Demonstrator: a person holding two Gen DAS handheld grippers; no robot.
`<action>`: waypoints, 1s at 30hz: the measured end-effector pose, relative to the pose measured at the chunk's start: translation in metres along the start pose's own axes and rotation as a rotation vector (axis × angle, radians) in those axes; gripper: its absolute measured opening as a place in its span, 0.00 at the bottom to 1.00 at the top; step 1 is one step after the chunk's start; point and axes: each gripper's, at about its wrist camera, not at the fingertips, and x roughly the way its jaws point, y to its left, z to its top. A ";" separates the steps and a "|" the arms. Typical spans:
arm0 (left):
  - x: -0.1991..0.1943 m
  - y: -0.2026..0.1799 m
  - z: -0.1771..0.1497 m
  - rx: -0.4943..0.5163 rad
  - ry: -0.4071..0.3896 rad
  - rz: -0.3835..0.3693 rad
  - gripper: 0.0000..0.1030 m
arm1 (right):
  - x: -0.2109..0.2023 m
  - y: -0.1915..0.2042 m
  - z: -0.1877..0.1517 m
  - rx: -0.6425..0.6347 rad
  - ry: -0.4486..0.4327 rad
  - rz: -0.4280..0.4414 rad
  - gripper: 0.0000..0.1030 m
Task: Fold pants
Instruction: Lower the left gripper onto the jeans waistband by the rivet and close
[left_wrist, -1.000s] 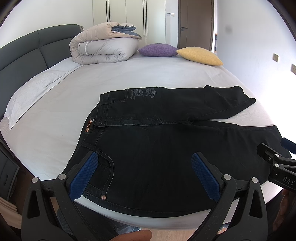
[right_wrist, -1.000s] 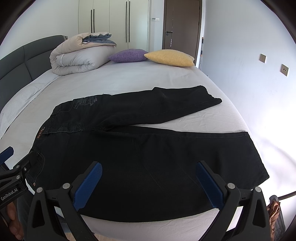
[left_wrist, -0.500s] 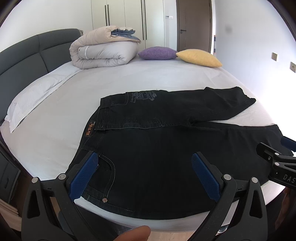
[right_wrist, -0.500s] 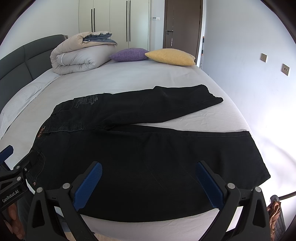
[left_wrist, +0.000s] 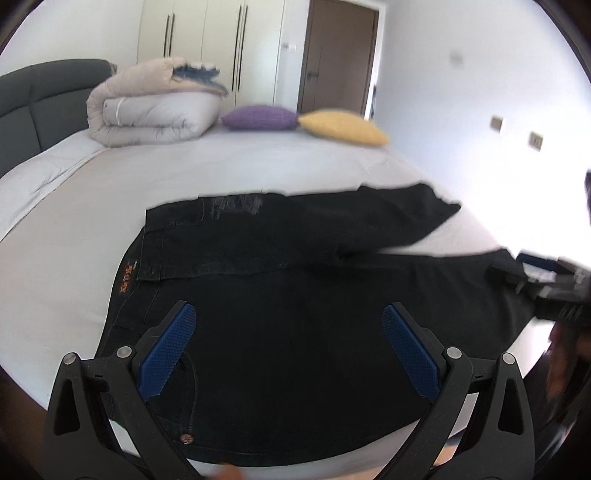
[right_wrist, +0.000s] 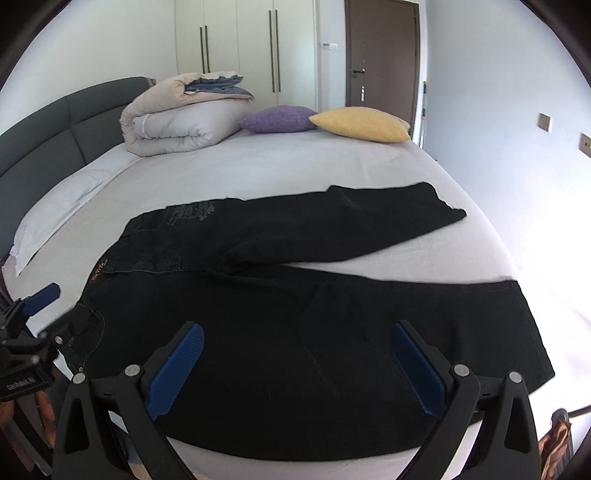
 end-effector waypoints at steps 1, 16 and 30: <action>0.007 0.006 0.001 -0.025 0.048 0.028 1.00 | 0.001 -0.001 0.004 -0.013 -0.008 0.003 1.00; 0.172 0.150 0.155 0.195 0.231 0.003 0.97 | 0.055 -0.054 0.051 -0.109 0.051 0.225 0.94; 0.332 0.188 0.204 0.362 0.621 -0.164 0.71 | 0.115 -0.049 0.055 -0.291 0.151 0.391 0.65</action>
